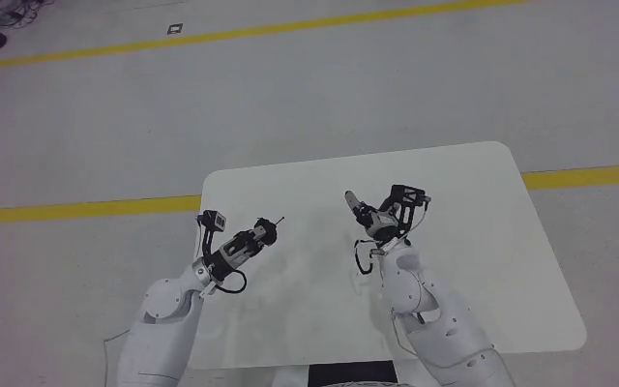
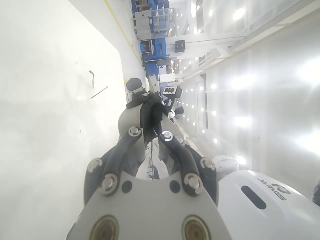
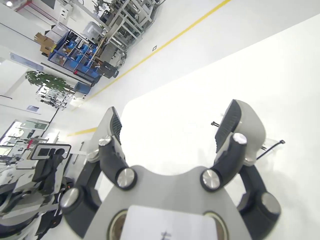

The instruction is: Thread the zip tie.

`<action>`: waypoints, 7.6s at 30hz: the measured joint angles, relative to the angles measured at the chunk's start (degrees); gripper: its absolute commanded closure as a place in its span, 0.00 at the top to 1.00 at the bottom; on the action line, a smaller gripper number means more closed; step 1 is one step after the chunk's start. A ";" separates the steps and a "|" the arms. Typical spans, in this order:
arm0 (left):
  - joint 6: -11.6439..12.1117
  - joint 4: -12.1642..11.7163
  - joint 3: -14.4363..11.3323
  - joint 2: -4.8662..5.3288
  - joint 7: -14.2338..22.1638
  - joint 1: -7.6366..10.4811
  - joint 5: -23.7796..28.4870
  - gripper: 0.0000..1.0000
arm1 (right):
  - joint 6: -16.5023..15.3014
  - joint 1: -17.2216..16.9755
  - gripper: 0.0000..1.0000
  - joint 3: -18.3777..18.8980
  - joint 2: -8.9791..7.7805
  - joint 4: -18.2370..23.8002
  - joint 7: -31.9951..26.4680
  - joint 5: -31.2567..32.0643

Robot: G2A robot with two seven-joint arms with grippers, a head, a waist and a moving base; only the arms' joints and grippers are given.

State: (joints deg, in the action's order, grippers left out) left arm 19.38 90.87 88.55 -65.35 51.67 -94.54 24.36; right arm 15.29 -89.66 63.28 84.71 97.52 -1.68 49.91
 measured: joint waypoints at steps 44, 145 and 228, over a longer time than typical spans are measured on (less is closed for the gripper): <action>0.00 0.00 0.00 0.00 0.00 0.00 0.00 0.00 | 4.19 5.58 1.00 3.91 7.07 12.42 -67.94 30.54; 0.00 0.00 0.00 0.00 0.00 0.00 0.00 0.00 | 4.19 12.57 0.29 25.30 17.04 -12.66 -63.01 31.03; 0.00 0.00 0.00 0.00 0.00 0.00 0.00 0.00 | 4.19 10.42 0.00 28.80 16.39 -7.08 -63.74 26.07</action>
State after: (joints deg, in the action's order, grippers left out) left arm 19.37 90.87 88.55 -65.35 51.67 -94.54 24.36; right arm 19.48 -79.24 92.08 101.10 90.44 -65.42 75.98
